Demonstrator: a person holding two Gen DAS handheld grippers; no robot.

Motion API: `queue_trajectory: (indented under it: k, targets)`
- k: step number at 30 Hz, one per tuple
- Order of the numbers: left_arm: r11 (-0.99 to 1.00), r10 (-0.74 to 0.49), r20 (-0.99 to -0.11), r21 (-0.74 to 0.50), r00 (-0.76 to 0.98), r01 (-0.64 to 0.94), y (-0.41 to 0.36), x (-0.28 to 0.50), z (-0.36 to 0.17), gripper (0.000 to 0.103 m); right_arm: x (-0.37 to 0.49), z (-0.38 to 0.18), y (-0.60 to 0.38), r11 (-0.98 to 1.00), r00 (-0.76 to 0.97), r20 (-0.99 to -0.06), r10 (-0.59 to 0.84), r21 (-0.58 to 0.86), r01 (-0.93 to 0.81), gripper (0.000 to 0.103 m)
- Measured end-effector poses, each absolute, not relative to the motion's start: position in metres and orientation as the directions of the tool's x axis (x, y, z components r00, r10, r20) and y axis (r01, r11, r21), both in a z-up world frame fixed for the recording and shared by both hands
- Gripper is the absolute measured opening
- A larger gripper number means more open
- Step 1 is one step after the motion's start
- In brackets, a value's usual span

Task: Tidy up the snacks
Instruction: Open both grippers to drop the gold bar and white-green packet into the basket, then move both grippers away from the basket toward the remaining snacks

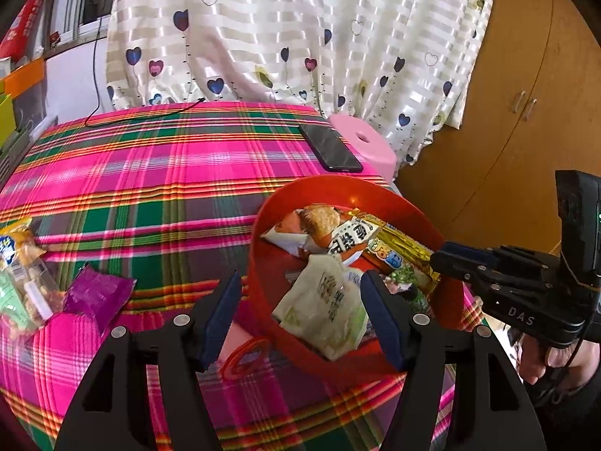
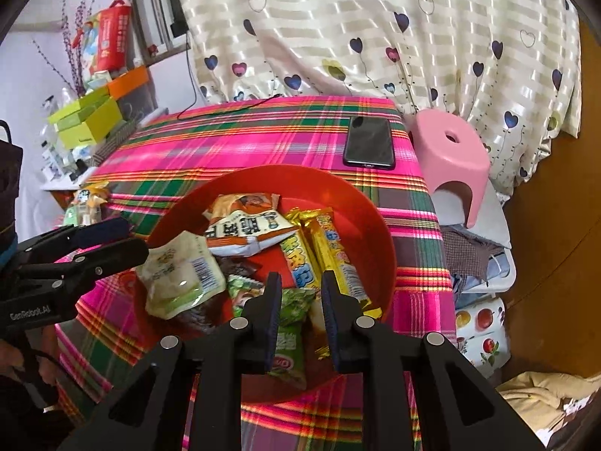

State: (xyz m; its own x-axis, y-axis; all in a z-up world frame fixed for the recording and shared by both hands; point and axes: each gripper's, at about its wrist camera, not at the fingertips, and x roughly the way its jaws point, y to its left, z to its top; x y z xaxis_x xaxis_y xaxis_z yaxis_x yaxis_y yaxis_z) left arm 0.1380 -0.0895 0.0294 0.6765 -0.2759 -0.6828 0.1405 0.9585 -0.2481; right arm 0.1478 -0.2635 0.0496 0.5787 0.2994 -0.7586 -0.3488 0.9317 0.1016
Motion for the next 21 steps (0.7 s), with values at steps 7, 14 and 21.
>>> queue_trajectory:
  k: [7, 14, 21]
  targets:
    - [0.956, -0.281, -0.694, -0.263, 0.663, 0.130, -0.075, 0.118, 0.026, 0.067, 0.129, 0.057, -0.254, 0.926, 0.578, -0.753, 0.316, 0.112, -0.360, 0.022]
    - [0.964, -0.249, -0.702, -0.248, 0.667, 0.099, -0.063, 0.102, 0.027, 0.067, 0.113, 0.064, -0.239, 0.916, 0.568, -0.752, 0.335, 0.119, -0.383, 0.025]
    - [0.968, -0.228, -0.699, -0.237, 0.678, 0.082, -0.054, 0.088, 0.030, 0.067, 0.099, 0.068, -0.220, 0.900, 0.555, -0.751, 0.357, 0.118, -0.420, 0.028]
